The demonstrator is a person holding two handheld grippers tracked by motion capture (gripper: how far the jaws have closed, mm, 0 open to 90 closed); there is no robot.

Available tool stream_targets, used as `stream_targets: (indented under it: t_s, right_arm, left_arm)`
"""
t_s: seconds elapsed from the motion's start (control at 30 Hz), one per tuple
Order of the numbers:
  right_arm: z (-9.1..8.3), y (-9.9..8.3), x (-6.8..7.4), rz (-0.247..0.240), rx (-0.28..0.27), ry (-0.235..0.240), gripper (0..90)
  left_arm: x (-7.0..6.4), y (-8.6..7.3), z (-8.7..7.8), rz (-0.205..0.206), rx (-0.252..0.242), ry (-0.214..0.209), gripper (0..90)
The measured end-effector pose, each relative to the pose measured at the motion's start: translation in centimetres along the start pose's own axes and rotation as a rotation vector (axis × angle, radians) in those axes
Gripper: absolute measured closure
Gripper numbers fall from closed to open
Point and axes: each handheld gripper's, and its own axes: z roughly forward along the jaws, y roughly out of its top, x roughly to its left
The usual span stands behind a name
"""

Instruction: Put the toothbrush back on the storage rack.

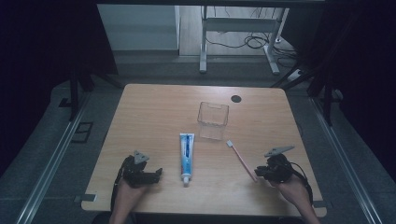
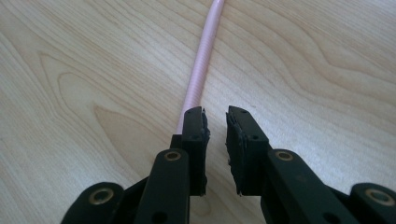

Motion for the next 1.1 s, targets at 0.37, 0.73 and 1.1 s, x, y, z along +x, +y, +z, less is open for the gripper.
stream_targets:
  t_s: [0.37,0.73,1.1]
  right_arm:
    - [0.9,2.6,0.0,-0.023,0.089,0.013,76.1]
    - [2.1,4.9,0.2,-0.042,0.167,0.017,75.8]
    - [3.2,7.0,0.7,-0.064,0.238,0.010,75.8]
  left_arm:
    - [0.0,0.0,0.0,0.000,0.000,0.000,7.2]
    - [0.0,0.0,0.0,0.000,0.000,-0.001,7.2]
    - [0.0,0.0,0.0,0.000,0.001,-0.001,7.2]
